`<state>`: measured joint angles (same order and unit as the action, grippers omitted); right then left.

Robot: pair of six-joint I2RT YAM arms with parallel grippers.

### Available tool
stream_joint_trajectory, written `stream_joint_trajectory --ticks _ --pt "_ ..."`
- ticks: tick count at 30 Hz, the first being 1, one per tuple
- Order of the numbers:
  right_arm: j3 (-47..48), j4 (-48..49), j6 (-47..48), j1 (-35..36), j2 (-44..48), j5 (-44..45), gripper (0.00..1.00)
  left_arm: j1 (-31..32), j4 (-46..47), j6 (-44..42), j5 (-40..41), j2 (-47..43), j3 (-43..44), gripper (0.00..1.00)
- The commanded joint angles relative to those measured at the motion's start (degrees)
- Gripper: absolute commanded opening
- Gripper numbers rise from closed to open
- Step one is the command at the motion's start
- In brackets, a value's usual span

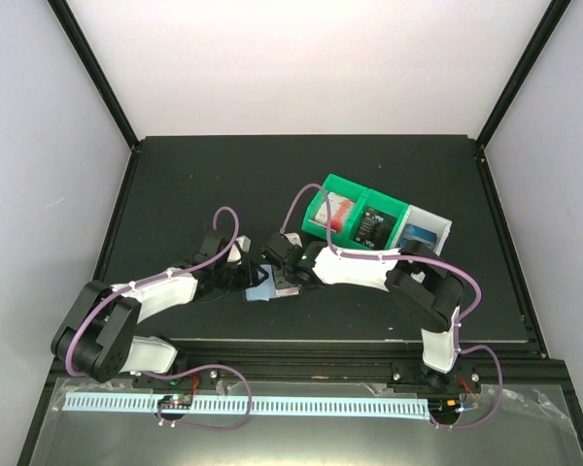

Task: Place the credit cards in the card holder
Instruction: Turn over the card slot in the card holder.

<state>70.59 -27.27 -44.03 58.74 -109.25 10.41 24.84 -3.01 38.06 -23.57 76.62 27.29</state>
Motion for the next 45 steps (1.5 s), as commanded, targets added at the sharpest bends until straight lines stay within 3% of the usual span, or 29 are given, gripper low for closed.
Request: stream_joint_trajectory --ticks 1,5,17,34,45 --pt "1.04 -3.46 -1.87 0.85 0.27 4.94 0.45 0.3 0.66 -1.14 -0.58 0.42 0.44 0.36" --pt "0.44 -3.77 -2.67 1.25 0.44 4.82 0.45 0.31 0.86 -1.14 -1.23 0.49 0.57 0.36" --pt "-3.53 6.96 -3.83 1.19 0.62 -8.21 0.41 0.38 0.81 -1.02 -1.43 2.19 0.32 0.34" --pt "-4.17 15.32 -4.16 0.47 1.18 -15.99 0.37 0.38 -0.02 -0.98 1.5 0.6 -1.06 0.32" --pt "-12.26 29.94 -7.7 -0.88 5.1 -18.11 0.38 0.38 -1.05 -0.48 4.55 -2.92 -2.23 0.31"
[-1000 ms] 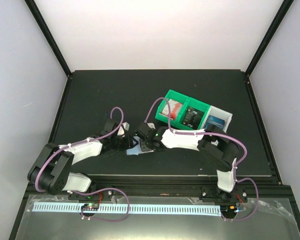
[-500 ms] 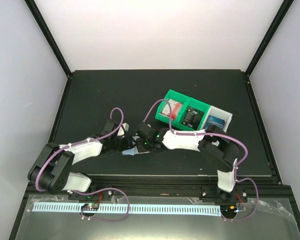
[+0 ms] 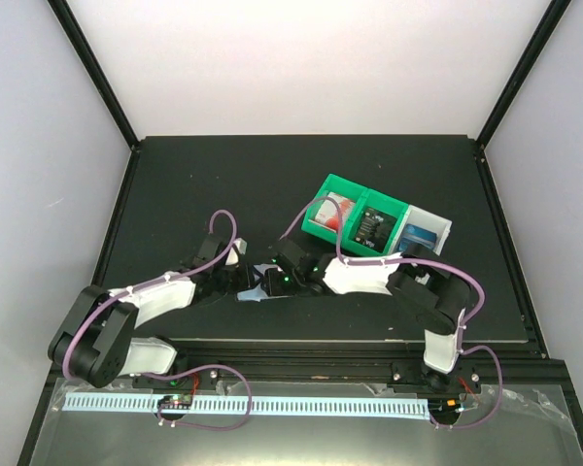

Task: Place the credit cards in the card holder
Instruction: Turn over the card slot in the card holder.

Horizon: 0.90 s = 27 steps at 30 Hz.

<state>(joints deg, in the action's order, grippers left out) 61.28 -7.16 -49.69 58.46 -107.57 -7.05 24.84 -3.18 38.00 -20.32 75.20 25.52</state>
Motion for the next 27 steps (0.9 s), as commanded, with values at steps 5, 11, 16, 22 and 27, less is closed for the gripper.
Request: stream_joint_trajectory --ticks 5,11,16,22,27 --pt "-4.33 13.94 -1.73 -1.22 3.26 -1.16 0.39 0.38 -1.31 -0.29 2.0 -2.77 -0.47 0.34" --pt "-5.12 17.63 -1.56 -1.89 2.2 -2.02 0.43 0.25 -2.49 0.09 4.26 -4.2 -0.39 0.35" --pt "-6.22 20.96 -1.8 -2.53 1.51 -3.94 0.42 0.3 -3.23 0.41 6.56 -5.38 -0.4 0.31" --pt "-6.89 20.92 -1.88 -2.91 1.8 -3.71 0.3 0.3 -3.17 0.41 6.13 -4.63 -0.11 0.3" --pt "-6.91 17.9 -1.53 -3.0 2.29 -1.7 0.24 0.3 -3.08 0.38 6.08 -4.5 0.13 0.3"
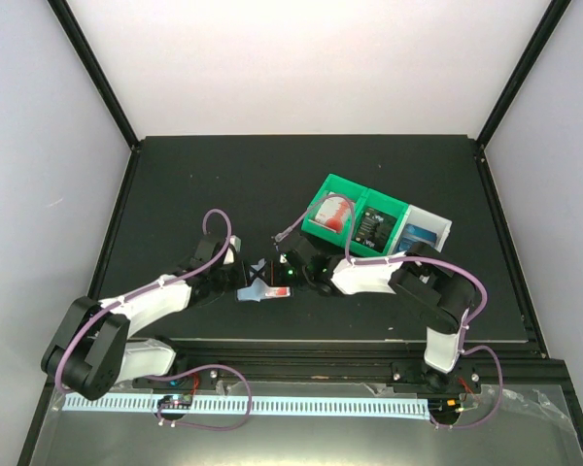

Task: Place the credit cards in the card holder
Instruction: Turn over the card slot in the card holder.

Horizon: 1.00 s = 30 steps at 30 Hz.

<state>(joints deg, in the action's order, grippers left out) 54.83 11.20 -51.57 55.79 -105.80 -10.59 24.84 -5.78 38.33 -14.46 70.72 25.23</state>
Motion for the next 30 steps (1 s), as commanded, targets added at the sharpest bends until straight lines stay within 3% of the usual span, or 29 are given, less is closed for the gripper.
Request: stream_joint_trajectory --ticks 1,12,27,30 --pt "-0.32 -1.45 0.5 -0.33 0.32 2.27 0.23 0.3 -0.46 -0.04 0.03 0.17 0.49 0.3" --pt "1.77 -2.87 1.33 -0.33 -2.63 -2.24 0.23 0.29 0.04 -1.35 -3.05 6.14 1.57 0.25" --pt "2.39 -13.2 3.11 -0.33 0.44 6.24 0.01 0.38 -0.11 -1.97 -6.08 4.7 2.36 0.25" --pt "2.29 -14.28 3.18 -0.37 0.89 7.06 0.01 0.37 -0.38 -2.05 -6.23 4.18 2.41 0.26"
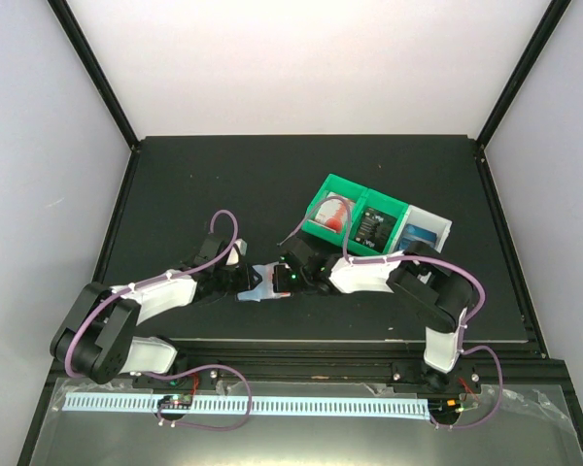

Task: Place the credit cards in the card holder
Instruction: Turn over the card slot in the card holder.

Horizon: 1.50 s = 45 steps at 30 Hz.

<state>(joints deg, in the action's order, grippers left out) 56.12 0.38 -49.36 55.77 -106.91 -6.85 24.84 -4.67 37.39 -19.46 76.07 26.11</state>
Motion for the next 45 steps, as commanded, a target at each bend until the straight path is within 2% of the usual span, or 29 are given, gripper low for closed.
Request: stream_joint_trajectory --ticks 1,6,11,25,33,41,45 --pt "1.13 -3.99 1.02 -0.31 2.17 3.72 0.02 0.38 -1.61 -1.21 -1.39 -1.19 1.57 0.26" --pt "1.74 -6.64 1.64 -0.3 2.06 6.28 0.14 0.38 -0.91 -1.14 -3.46 -1.28 1.66 0.28" --pt "1.26 -8.38 1.6 -0.31 3.01 8.17 0.22 0.38 -0.08 -1.17 -5.47 -1.49 1.66 0.3" --pt "1.34 -14.6 -0.18 -0.31 5.8 15.83 0.26 1.12 1.26 -1.59 -7.9 0.08 2.82 0.35" --pt "3.12 -15.89 2.3 -0.35 4.38 13.81 0.29 2.41 2.43 -2.17 -8.23 3.04 4.5 0.35" --pt "-0.22 -16.15 4.49 -1.05 15.34 16.59 0.31 4.1 2.53 -3.03 -6.43 7.92 6.33 0.34" --pt "-2.07 -18.54 7.9 -4.81 21.75 16.33 0.33 4.98 0.95 -3.95 -6.49 9.76 8.16 0.34"
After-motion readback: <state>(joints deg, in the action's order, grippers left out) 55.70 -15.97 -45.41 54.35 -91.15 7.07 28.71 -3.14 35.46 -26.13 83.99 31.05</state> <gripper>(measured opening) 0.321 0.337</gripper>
